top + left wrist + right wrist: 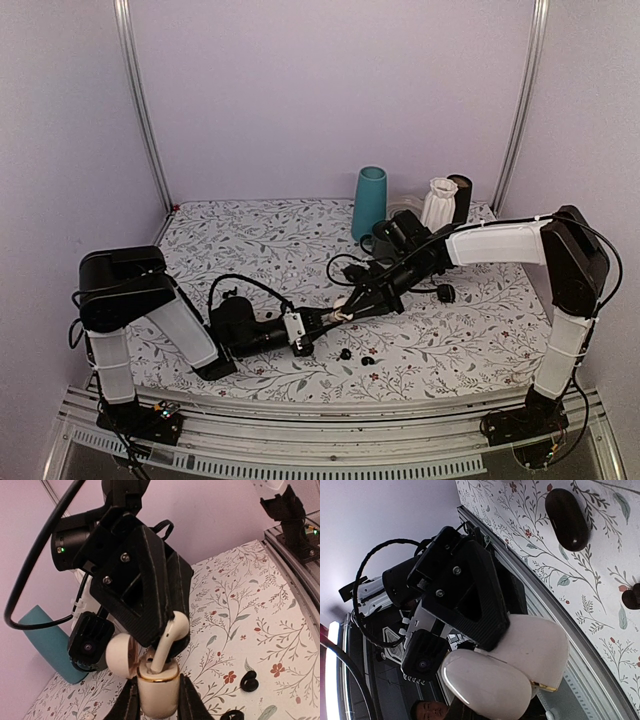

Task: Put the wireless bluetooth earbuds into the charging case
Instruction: Place the left earbud in the left side groove of the charging case.

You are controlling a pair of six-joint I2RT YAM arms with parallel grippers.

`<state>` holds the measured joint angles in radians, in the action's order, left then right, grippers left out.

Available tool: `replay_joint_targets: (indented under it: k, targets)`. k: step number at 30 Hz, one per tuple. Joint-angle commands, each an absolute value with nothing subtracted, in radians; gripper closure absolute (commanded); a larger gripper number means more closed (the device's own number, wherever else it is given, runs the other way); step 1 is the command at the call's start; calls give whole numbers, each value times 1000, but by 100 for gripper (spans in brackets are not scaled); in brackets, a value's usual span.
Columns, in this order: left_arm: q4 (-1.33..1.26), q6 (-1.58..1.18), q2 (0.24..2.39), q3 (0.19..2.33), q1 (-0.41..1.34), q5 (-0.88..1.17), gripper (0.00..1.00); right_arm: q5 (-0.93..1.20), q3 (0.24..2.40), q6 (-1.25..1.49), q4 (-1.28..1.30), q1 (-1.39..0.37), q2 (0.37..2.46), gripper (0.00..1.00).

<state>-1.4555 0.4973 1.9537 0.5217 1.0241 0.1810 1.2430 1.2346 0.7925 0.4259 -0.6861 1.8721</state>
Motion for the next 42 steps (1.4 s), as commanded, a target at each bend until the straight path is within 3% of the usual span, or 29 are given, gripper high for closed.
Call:
replay_joint_targets:
  k: [1, 25, 32, 42]
  targets:
    - [-1631, 509, 1947, 523, 1050, 189, 100, 1187, 1216, 853, 415, -680, 1904, 89]
    - [-1714, 417, 1992, 534, 1054, 168, 100, 1103, 1166, 1123, 220, -674, 1863, 85]
    - [-1730, 372, 2009, 546, 1055, 154, 100, 1067, 1166, 1158, 218, -662, 1844, 76]
    - [-1764, 257, 2051, 574, 1054, 86, 100, 1031, 1182, 1196, 189, -642, 1831, 72]
